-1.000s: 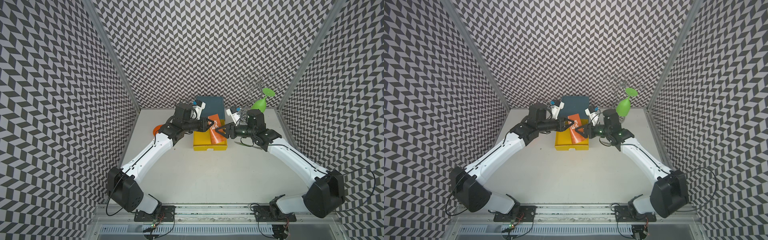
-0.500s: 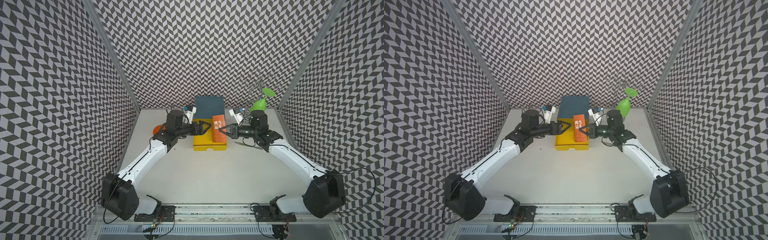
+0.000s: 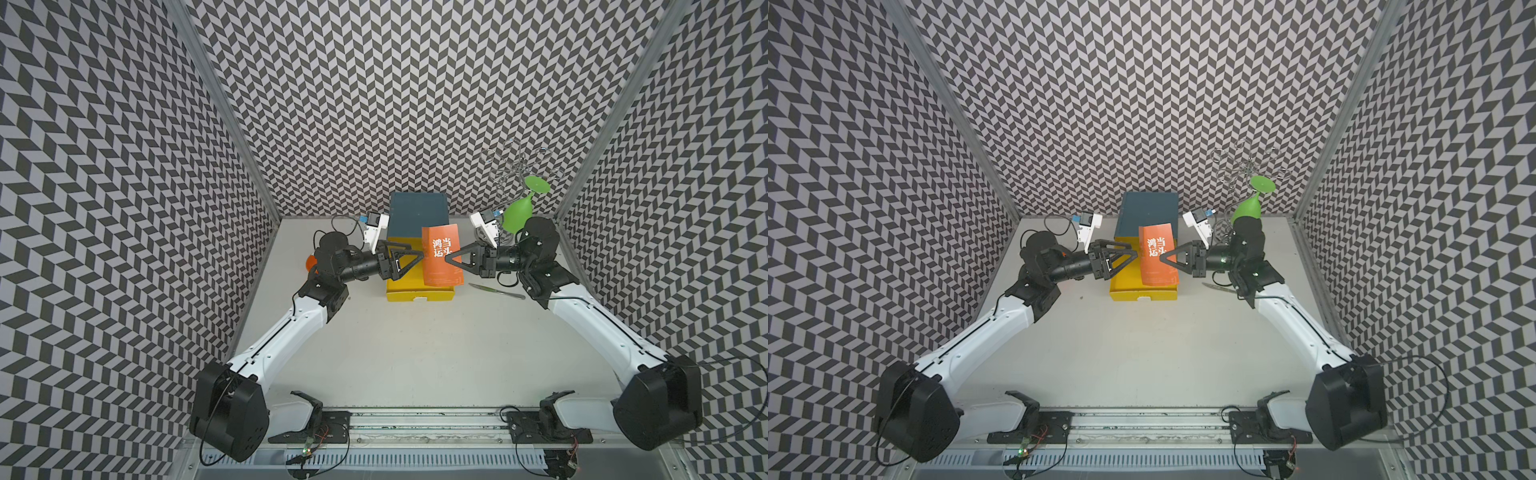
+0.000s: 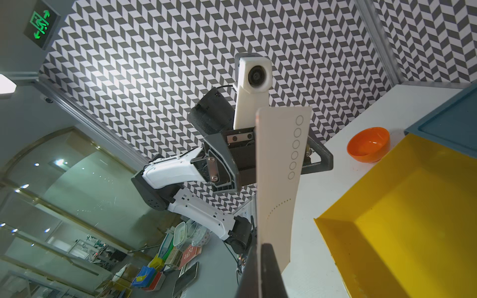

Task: Take the postcards out of the drawer
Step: Place the postcard at the center of the board.

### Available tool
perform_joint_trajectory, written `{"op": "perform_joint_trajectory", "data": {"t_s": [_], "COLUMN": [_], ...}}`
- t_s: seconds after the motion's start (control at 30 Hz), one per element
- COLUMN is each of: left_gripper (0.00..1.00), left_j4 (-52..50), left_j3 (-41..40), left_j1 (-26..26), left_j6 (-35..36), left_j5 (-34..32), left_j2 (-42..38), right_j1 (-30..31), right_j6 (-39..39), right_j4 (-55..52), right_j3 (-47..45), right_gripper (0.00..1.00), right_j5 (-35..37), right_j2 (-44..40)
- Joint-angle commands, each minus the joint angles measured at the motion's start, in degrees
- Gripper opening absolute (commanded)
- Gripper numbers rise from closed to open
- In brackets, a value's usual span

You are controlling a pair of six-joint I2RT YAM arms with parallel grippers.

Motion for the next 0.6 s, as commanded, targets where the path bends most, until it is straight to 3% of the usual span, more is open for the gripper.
{"op": "perform_joint_trajectory", "data": {"t_s": [0.0, 0.17, 0.43, 0.57], "left_gripper": [0.93, 0.93, 0.91, 0.83], "left_j4": [9.16, 15.41, 17.08, 16.93], "left_j3": [-0.18, -0.13, 0.3, 0.46], "left_j1": [-0.07, -1.09, -3.5, -3.52], "left_j6": [-2.73, -5.16, -5.12, -4.63], "left_j5": [4.61, 6.89, 5.86, 4.44], "left_j2": [0.29, 1.21, 3.27, 3.21], "right_j1": [-0.09, 0.21, 1.71, 1.75], "right_j6": [3.08, 5.15, 6.19, 5.04], "right_j4": [6.27, 8.85, 10.83, 8.54], "right_j3": [-0.98, -1.24, -1.13, -1.03], "right_gripper": [0.0, 0.0, 0.0, 0.0], "right_j5": [-3.81, -5.17, -5.83, -3.98], "right_j2": [-1.4, -1.09, -0.37, -0.27]}}
